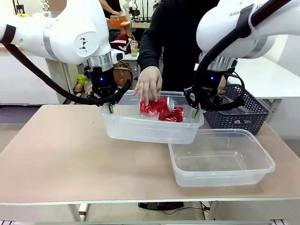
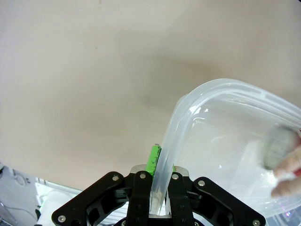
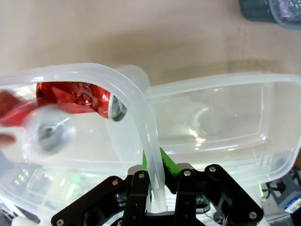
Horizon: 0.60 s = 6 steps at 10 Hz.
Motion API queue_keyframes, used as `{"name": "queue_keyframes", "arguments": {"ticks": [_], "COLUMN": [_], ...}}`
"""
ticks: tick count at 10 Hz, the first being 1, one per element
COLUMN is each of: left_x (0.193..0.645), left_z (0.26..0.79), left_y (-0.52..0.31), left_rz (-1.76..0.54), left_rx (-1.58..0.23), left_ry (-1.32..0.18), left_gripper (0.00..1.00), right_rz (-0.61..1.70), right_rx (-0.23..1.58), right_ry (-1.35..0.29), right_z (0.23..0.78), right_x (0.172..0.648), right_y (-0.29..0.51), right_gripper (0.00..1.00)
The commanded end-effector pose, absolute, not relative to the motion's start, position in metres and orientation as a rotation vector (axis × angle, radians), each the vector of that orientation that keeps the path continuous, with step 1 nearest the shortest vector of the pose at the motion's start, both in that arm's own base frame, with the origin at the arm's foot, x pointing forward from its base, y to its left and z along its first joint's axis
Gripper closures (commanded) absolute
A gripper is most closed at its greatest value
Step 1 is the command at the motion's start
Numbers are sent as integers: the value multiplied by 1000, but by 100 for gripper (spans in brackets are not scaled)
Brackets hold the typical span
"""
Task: Sort the waste into each basket.
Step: Offer the picked Organizing box to the human.
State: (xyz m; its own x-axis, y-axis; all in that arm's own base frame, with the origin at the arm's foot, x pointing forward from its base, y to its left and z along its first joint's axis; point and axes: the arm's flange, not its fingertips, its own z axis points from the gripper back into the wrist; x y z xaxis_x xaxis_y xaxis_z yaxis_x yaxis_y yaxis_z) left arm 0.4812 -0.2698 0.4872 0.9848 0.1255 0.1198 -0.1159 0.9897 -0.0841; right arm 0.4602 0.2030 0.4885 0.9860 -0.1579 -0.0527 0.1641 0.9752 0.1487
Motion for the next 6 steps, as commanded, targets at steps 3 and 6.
{"name": "queue_keyframes", "arguments": {"ticks": [3,6], "left_x": [483,483], "left_z": [488,488], "left_y": [-268,-268], "left_rz": [135,135], "left_rx": [-79,-79], "left_ry": [-130,-130], "left_gripper": [94,94], "right_rz": [-157,-157], "right_rx": [154,154], "right_ry": [36,36], "right_z": [492,492], "right_x": [458,458], "right_y": [204,204], "right_gripper": [95,95]}}
